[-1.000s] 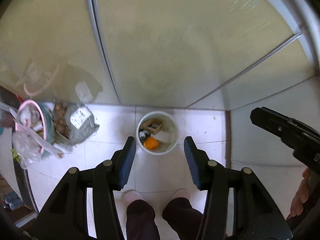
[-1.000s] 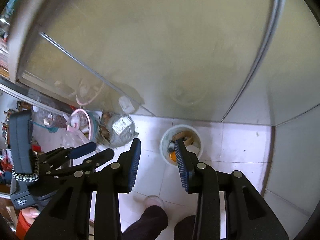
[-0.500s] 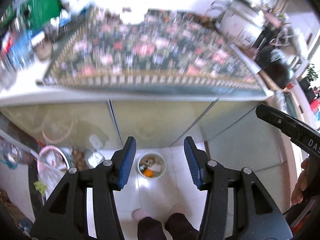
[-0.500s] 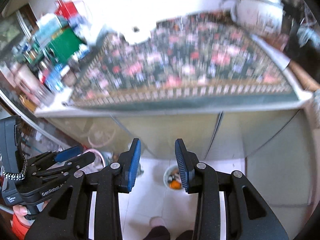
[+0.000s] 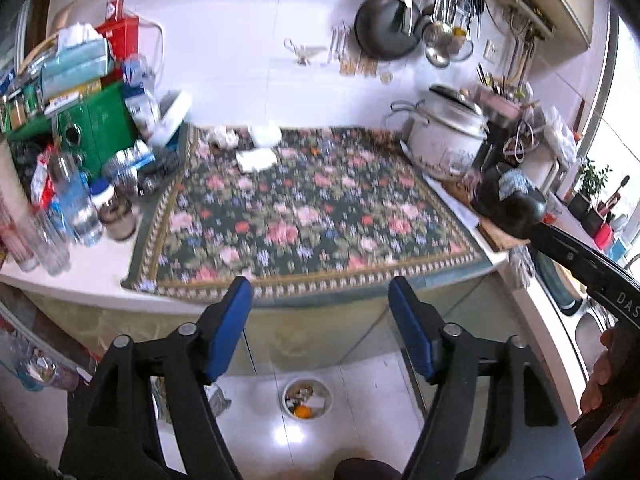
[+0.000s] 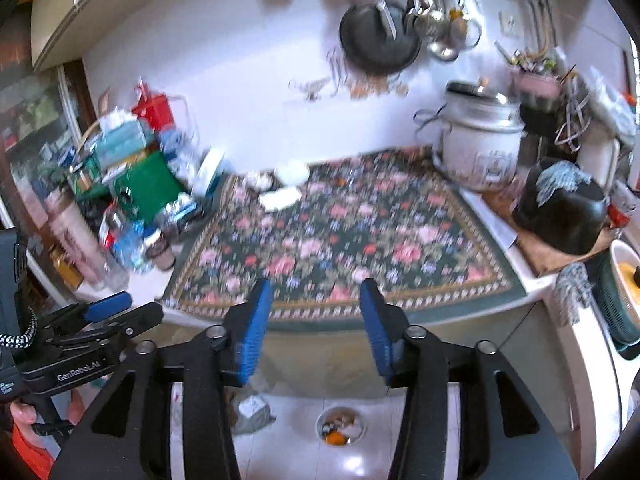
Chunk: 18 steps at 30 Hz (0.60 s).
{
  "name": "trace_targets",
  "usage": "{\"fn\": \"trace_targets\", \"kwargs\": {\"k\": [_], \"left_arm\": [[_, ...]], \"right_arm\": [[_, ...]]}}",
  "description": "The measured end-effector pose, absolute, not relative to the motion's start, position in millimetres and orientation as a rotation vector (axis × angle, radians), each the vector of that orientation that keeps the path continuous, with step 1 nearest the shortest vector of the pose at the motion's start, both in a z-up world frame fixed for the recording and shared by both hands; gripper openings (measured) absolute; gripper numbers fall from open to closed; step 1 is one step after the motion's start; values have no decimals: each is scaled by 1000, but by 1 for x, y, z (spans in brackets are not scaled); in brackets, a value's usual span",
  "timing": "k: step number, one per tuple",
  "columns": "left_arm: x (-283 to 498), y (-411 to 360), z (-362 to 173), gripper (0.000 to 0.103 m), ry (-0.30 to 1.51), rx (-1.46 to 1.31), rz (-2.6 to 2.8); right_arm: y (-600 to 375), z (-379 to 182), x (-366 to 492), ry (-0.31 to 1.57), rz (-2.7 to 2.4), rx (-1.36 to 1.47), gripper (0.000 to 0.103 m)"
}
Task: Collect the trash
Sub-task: 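Raise both tools back toward the counter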
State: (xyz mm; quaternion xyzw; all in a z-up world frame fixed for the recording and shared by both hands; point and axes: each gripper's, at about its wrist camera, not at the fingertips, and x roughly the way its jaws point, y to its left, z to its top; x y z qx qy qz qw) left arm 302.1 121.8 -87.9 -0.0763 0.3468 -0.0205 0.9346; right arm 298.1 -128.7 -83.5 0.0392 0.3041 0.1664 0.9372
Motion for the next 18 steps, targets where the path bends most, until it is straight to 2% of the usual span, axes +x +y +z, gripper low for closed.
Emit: {"fn": "trace_targets", "kwargs": {"k": [2, 4, 5, 18], "left_arm": [[310, 125, -80, 81, 693, -160, -33], [320, 129, -73, 83, 677, -165, -29], [326, 130, -71, 83, 671, -167, -25], [476, 138, -55, 84, 658, -225, 111]], "right_arm": [[-131, -77, 305, 602, 333, 86, 48], [-134, -71, 311, 581, 322, 90, 57], [-136, -69, 317, 566, 317, 91, 58], [-159, -48, 451, 516, 385, 77, 59]]}}
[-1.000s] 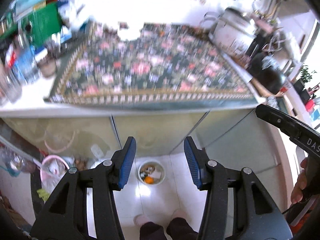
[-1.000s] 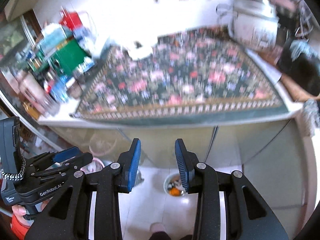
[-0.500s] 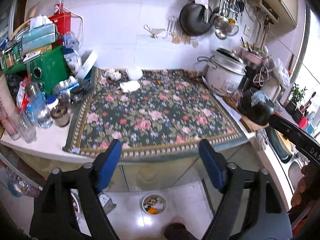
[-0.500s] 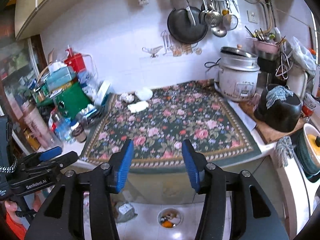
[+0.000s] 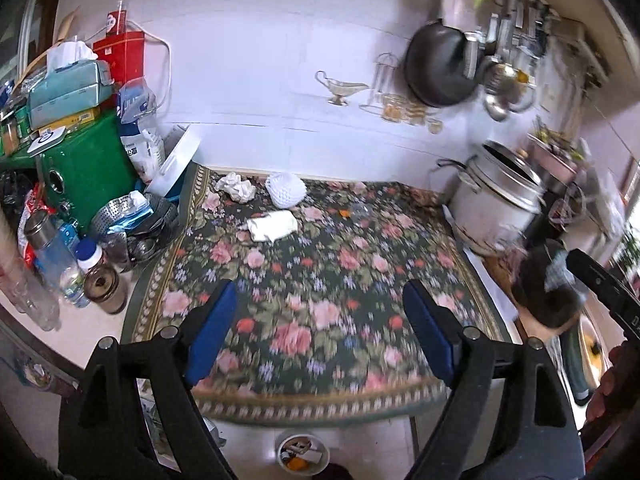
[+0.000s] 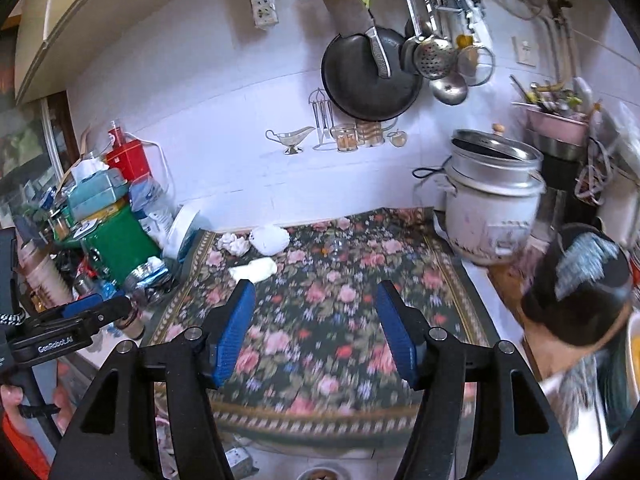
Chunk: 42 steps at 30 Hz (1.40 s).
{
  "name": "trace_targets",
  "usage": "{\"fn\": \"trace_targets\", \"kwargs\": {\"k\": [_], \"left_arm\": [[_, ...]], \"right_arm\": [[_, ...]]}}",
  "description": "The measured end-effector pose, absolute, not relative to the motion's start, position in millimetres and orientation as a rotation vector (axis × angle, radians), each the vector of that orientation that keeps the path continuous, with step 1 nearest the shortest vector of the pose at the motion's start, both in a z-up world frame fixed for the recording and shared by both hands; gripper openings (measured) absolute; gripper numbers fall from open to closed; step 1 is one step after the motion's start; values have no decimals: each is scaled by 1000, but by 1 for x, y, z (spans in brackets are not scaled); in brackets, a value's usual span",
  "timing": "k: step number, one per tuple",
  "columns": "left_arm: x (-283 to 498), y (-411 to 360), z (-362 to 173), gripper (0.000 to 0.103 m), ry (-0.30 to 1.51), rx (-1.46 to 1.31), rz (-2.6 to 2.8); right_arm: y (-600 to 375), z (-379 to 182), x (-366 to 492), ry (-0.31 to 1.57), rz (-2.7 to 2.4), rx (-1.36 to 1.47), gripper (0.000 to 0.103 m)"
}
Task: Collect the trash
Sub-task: 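Raise both tools back toward the counter, then grasp the white tissue with the left tool while the right tool holds the clear cup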
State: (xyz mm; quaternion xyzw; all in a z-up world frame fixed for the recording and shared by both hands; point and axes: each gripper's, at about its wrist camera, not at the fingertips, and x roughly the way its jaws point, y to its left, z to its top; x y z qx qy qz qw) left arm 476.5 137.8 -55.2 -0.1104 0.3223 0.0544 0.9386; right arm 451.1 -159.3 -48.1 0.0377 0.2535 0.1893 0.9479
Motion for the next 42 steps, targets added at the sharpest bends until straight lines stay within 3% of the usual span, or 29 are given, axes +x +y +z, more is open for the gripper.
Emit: {"fn": "trace_targets", "kwargs": {"k": [14, 24, 36, 42], "left_arm": [[613, 178, -93, 84, 757, -317, 237], [714, 242, -175, 83, 924, -319, 206], [797, 278, -261, 66, 1024, -399, 142], [816, 276, -279, 51, 1027, -394, 114]], "right_arm": [[-158, -74, 590, 636, 486, 67, 59], [-128, -111, 664, 750, 336, 65, 59], [-73, -187, 785, 914, 317, 95, 59], [-46, -228, 833, 973, 307, 53, 59]]}}
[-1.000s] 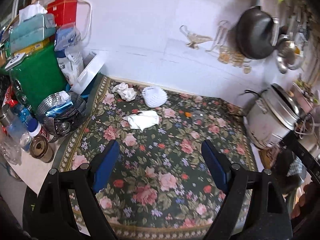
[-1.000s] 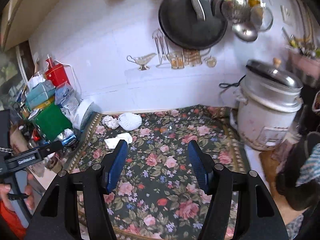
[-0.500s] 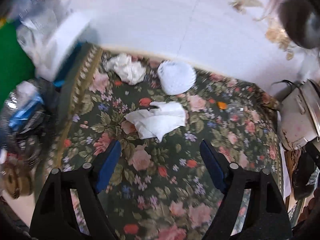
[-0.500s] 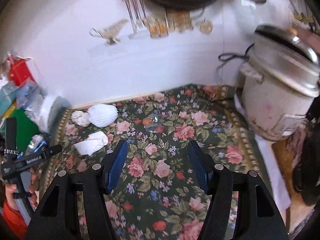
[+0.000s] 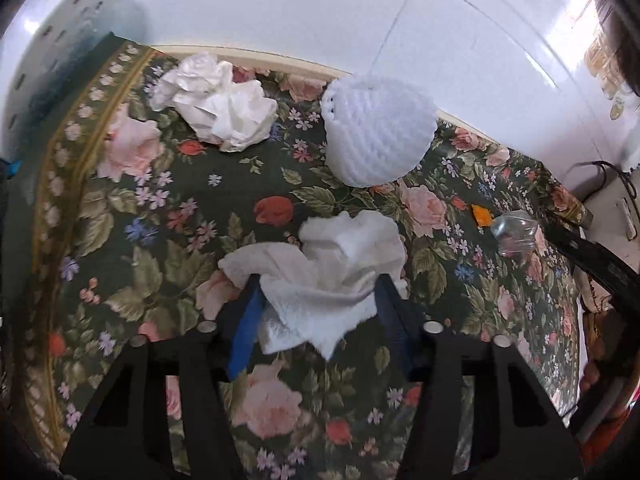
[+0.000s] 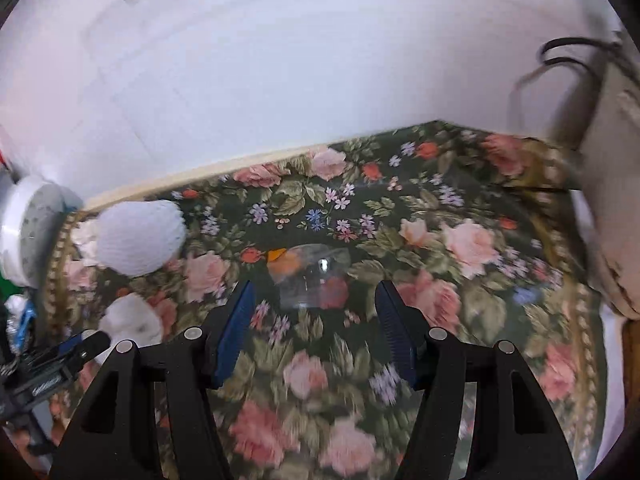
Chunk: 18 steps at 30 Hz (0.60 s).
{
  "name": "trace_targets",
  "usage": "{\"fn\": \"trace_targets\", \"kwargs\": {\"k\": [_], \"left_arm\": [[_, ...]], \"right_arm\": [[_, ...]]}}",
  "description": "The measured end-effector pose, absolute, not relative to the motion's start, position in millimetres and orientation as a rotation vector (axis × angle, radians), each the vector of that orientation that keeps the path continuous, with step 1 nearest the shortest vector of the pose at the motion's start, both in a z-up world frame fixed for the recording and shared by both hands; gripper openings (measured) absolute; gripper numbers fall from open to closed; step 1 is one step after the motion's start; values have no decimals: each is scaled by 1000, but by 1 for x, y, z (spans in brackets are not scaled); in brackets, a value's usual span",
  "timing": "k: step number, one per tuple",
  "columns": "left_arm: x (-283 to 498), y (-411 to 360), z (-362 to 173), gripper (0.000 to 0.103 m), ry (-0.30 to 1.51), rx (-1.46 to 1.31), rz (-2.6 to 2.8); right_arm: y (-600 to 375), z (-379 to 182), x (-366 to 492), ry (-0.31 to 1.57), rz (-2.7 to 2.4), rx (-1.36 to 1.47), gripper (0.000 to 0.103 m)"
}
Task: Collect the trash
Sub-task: 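Grasp the white tissue with the left tool while the right tool holds the clear cup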
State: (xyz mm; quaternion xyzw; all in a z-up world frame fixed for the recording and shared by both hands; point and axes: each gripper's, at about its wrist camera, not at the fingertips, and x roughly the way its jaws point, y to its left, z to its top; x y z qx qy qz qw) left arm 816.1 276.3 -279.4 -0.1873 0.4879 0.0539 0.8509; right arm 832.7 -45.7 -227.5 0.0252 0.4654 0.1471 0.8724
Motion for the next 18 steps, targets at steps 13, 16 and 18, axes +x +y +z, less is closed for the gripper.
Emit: {"fn": "trace_targets", "kwargs": {"k": [13, 16, 18], "left_arm": [[816, 279, -285, 9, 1045, -408, 117], [809, 273, -271, 8, 1025, -376, 113], [803, 268, -258, 8, 1003, -353, 110]], "right_arm": [[-15, -267, 858, 1019, 312, -18, 57], [-19, -255, 846, 995, 330, 1, 57], [-23, -245, 836, 983, 339, 9, 57]]}}
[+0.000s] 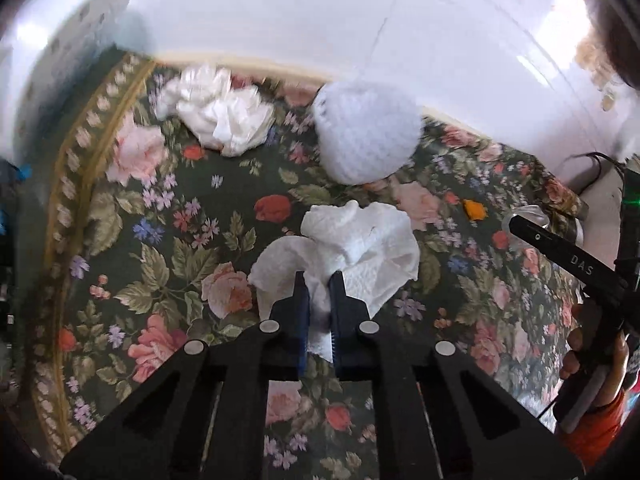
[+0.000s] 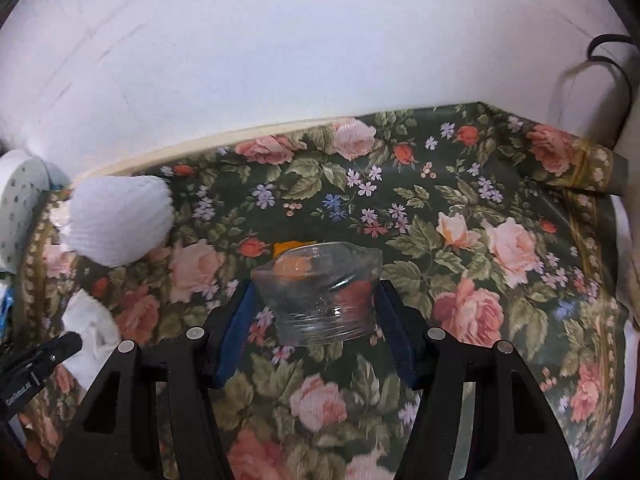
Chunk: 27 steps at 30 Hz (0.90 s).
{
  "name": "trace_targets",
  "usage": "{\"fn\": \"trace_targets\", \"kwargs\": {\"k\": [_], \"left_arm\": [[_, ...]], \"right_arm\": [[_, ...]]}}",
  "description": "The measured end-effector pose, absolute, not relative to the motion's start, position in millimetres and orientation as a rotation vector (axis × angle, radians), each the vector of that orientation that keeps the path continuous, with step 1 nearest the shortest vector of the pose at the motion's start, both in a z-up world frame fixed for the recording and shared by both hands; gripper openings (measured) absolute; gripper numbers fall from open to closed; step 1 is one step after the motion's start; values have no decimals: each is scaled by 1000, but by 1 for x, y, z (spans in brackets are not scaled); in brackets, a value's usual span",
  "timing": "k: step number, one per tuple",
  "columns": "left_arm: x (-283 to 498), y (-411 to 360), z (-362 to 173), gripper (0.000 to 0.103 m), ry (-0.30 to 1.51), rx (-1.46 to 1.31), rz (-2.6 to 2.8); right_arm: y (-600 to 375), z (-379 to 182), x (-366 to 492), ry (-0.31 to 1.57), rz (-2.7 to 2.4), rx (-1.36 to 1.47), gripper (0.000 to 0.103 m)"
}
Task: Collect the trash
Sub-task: 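Grasp the white tissue with the left tool while the right tool holds the clear cup, then carry the white tissue and clear cup down over the trash bin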
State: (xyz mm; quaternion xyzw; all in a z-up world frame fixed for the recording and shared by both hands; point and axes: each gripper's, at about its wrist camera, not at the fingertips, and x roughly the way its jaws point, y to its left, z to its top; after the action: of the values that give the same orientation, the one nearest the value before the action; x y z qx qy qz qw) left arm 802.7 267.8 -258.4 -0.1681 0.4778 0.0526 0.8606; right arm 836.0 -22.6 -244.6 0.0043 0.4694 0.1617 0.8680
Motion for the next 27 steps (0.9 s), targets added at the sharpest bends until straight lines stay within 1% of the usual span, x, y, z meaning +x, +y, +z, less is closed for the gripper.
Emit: {"fn": "trace_targets", "kwargs": {"k": [8, 15, 20, 27], "left_arm": [[760, 230, -190, 8, 894, -305, 103], [690, 196, -144, 8, 791, -329, 141], [633, 166, -125, 8, 745, -341, 174], [567, 145, -109, 8, 736, -326, 195]], "right_arm": [[-54, -179, 769, 880, 404, 48, 57], [-78, -131, 706, 777, 489, 42, 57], [-98, -111, 658, 717, 531, -5, 57], [-116, -103, 601, 714, 596, 7, 57]]}}
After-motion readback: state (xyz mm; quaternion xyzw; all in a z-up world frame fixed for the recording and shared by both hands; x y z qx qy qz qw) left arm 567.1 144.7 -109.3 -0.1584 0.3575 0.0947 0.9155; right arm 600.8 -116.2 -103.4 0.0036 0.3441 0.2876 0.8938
